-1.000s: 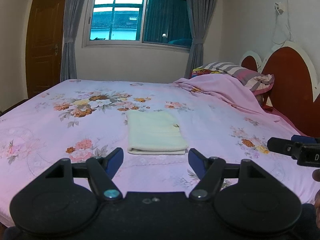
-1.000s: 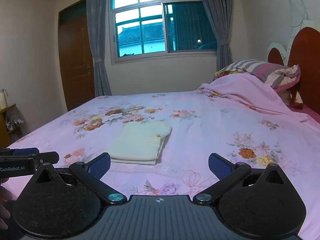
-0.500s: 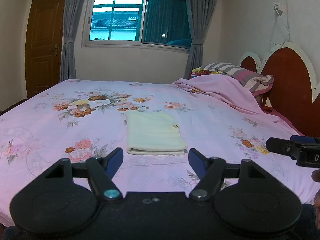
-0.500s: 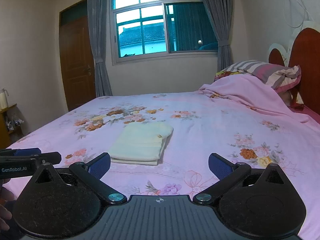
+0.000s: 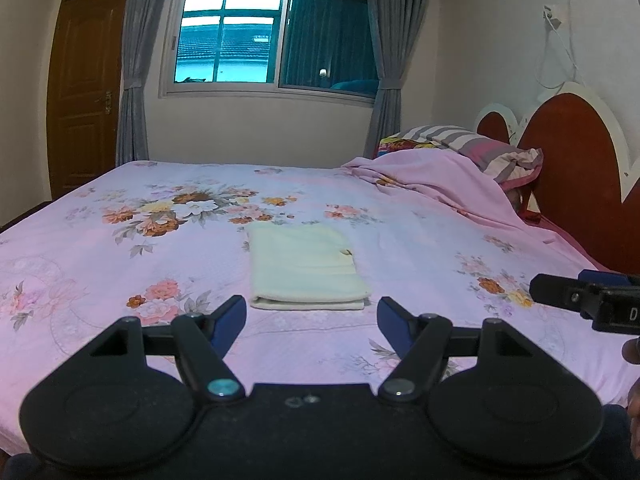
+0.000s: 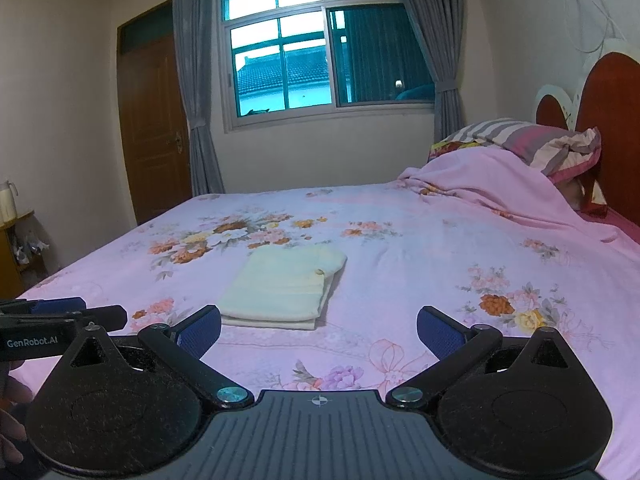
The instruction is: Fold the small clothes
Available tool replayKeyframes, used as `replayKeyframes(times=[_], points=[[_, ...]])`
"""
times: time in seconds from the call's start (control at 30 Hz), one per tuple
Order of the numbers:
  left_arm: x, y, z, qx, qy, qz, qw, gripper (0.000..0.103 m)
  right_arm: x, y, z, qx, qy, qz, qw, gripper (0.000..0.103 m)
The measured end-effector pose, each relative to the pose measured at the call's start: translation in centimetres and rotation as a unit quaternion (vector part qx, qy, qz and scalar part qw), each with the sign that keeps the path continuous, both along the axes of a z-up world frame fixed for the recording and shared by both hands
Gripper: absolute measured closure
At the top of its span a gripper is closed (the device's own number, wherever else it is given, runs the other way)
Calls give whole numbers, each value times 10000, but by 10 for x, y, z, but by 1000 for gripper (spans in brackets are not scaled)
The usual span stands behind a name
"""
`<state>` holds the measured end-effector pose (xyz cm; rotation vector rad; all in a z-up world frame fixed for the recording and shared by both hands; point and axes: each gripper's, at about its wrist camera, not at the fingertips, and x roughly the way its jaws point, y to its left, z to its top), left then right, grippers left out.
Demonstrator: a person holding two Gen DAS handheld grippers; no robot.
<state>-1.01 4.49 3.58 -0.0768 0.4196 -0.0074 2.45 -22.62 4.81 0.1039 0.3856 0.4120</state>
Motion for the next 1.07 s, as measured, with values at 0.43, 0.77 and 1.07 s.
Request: replayKeyframes(times=[0.43,0.77,1.07], points=[[-3,-2,3,128,-116,199,9997,31,-3,5,-3,-5,31,-30,10000,0],[-6,-1,7,92,-302,172,9994,31,-5,7,-4,6,16,-45,10000,0],[-7,-8,7,155,-315,6,9994,31,-4,10,-1,6,-52,16,10000,0]])
